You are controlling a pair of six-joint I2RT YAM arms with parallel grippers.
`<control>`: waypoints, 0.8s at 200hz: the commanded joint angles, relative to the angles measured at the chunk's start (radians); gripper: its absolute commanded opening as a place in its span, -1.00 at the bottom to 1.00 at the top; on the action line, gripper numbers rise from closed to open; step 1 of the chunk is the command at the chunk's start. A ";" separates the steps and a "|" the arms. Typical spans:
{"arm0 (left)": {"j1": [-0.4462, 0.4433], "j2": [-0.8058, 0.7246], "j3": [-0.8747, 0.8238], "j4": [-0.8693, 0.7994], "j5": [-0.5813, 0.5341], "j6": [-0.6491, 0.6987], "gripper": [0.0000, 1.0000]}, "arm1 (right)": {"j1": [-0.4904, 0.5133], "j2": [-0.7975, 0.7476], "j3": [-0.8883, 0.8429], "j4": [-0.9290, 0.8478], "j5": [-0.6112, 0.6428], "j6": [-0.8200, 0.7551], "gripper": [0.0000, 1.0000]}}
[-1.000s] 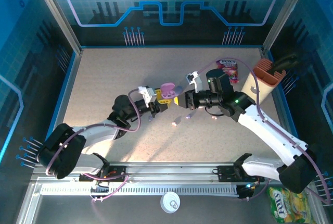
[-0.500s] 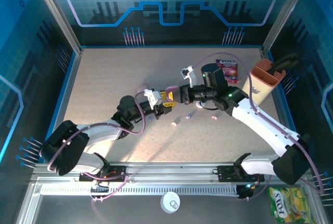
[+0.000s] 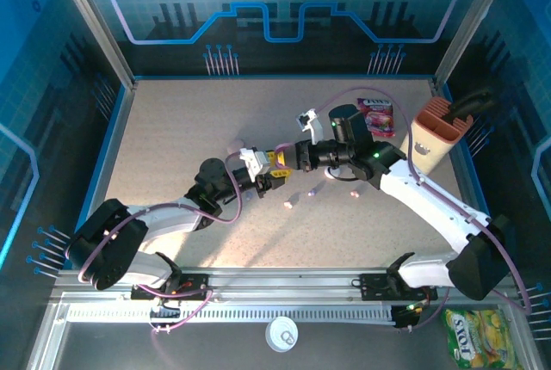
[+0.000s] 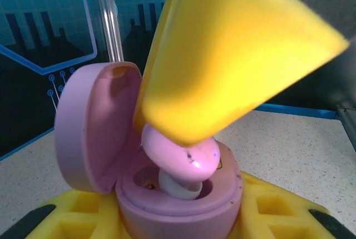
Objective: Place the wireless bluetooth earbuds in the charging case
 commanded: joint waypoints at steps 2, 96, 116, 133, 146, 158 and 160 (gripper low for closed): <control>-0.012 -0.018 0.020 0.046 -0.020 -0.008 -0.44 | -0.009 -0.006 0.017 -0.043 0.037 -0.013 -0.59; -0.013 0.007 0.011 0.082 -0.057 0.004 -0.43 | -0.002 0.047 0.054 -0.132 0.078 -0.003 -0.48; -0.011 0.001 0.010 0.072 -0.050 0.009 -0.43 | -0.002 0.030 0.051 -0.138 0.122 -0.004 -0.36; -0.012 -0.010 0.012 0.048 -0.039 0.019 -0.43 | -0.006 0.015 0.053 -0.146 0.151 -0.007 -0.31; -0.011 -0.014 0.012 0.035 -0.038 0.025 -0.43 | -0.007 0.008 0.057 -0.153 0.156 -0.010 -0.27; -0.012 -0.010 0.007 0.039 -0.042 0.029 -0.43 | -0.007 -0.001 0.060 -0.152 0.156 -0.014 -0.22; -0.011 -0.010 0.006 0.041 -0.044 0.029 -0.43 | -0.008 -0.004 0.060 -0.150 0.155 -0.014 -0.21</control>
